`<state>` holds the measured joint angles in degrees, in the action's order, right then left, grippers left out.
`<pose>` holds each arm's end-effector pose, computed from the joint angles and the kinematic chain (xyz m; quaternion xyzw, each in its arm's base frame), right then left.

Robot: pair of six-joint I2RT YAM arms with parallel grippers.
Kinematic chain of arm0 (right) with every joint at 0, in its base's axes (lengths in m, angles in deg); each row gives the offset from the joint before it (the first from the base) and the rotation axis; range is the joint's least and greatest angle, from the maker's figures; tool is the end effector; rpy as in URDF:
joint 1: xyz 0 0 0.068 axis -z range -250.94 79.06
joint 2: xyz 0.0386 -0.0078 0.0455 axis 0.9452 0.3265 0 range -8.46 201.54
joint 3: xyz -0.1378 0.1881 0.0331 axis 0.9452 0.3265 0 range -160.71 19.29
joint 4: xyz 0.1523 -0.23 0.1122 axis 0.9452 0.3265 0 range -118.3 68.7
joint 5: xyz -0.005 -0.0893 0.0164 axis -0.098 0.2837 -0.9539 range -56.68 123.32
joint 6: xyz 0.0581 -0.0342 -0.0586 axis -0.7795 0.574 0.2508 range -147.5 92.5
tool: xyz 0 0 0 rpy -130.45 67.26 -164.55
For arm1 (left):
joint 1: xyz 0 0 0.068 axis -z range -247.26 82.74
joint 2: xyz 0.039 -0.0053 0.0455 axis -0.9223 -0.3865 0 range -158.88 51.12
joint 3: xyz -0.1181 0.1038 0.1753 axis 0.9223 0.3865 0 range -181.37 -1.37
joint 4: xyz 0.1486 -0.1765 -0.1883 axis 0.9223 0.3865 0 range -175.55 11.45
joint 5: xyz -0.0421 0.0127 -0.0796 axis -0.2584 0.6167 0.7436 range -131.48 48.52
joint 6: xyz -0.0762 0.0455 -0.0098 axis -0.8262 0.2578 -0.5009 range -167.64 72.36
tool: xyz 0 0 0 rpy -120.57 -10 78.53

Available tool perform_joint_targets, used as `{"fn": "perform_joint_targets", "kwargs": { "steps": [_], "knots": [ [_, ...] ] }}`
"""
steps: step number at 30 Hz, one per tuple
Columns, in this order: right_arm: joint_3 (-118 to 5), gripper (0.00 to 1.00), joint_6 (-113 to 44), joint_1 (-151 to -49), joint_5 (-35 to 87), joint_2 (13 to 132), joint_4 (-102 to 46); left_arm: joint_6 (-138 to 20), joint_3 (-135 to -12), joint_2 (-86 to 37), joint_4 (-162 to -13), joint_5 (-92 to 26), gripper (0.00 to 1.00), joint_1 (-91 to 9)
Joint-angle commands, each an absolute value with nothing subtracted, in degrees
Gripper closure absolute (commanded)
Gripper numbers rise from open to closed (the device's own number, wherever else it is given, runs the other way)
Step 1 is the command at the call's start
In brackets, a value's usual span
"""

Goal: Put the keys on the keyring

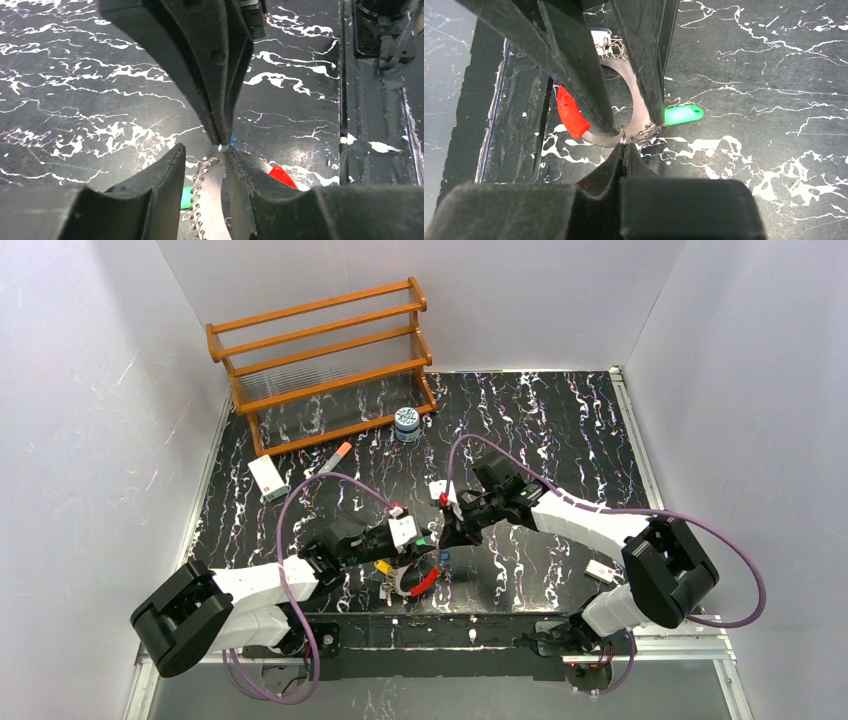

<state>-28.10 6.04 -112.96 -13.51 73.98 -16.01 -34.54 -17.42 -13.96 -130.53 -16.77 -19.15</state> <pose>0.2166 0.2734 0.1286 -0.6379 0.5871 0.3938 0.3055 0.1771 -0.2472 0.1327 0.4895 0.5408 -0.3496 0.5880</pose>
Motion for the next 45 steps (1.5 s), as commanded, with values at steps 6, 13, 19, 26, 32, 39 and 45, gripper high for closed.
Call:
{"fn": "perform_joint_targets", "kwargs": {
  "steps": [6,13,19,26,32,39,45],
  "knots": [
    [-31.3,0.99,6.8,-114.6,-12.8,74.3,-15.3,-34.8,-20.9,-17.4,-129.6,-11.1,0.7,-19.1],
    [-31.5,0.99,6.7,-114.8,-12.7,73.9,-15.6,-34.8,-21.2,-19.2,-129.5,-10.9,0.71,-19.1],
    [-31.8,0.99,6.8,-114.9,-12.6,73.8,-15.3,-33.2,-22.1,-19.5,-127.1,-11.2,0.81,-19.1],
    [-32.2,0.99,6.8,-114.9,-12.6,73.7,-15.3,-31.4,-24.0,-20.5,-122.5,-11.5,0.76,-19.1],
    [-32.4,0.99,7.0,-115.0,-12.5,73.7,-15.0,-29.9,-25.2,-21.0,-119.7,-11.9,0.85,-19.1],
    [-32.3,0.99,6.3,-115.1,-11.2,73.7,-15.7,-29.6,-25.6,-20.6,-118.0,-12.5,1.0,-19.0],
    [-30.3,0.72,3.4,-115.0,-8.9,72.2,-20.0,-31.1,-24.4,-18.5,-118.7,-14.4,1.0,-19.1]
  ]
}}
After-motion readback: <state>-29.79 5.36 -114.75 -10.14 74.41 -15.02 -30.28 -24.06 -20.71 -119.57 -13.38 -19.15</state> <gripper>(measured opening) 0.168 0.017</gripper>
